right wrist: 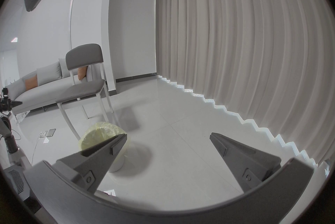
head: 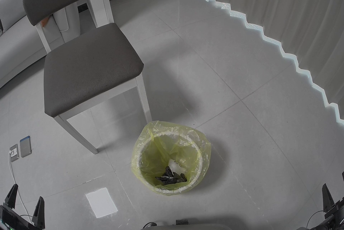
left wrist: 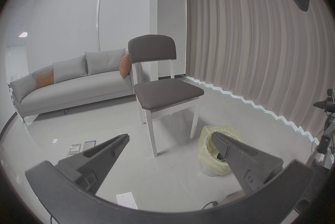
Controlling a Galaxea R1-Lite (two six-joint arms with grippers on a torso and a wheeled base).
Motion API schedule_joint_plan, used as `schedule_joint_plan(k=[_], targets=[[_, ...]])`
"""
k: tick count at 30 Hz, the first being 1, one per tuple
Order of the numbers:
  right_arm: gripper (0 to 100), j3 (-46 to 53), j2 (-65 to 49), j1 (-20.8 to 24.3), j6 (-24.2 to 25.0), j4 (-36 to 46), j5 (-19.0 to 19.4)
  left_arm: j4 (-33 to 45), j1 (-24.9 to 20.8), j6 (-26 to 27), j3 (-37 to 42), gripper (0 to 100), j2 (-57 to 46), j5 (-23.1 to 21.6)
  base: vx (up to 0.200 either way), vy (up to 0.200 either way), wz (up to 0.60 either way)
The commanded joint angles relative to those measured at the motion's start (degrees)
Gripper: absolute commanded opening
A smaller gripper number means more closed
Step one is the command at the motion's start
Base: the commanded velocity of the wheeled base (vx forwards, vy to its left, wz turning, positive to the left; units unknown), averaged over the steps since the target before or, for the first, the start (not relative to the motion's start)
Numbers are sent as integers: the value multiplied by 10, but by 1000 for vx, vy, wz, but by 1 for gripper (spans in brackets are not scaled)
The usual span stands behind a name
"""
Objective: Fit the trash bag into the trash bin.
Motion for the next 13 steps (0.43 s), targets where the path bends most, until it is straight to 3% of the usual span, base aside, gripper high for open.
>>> schedule_joint_plan(k=[1,13], targets=[[100,10,-8,0,5,-1,-6,0,0,0,8,100,-8,0,0,0,0],[100,10,-8,0,9,-1,-15,0,1,0,8,100,-8,0,0,0,0]])
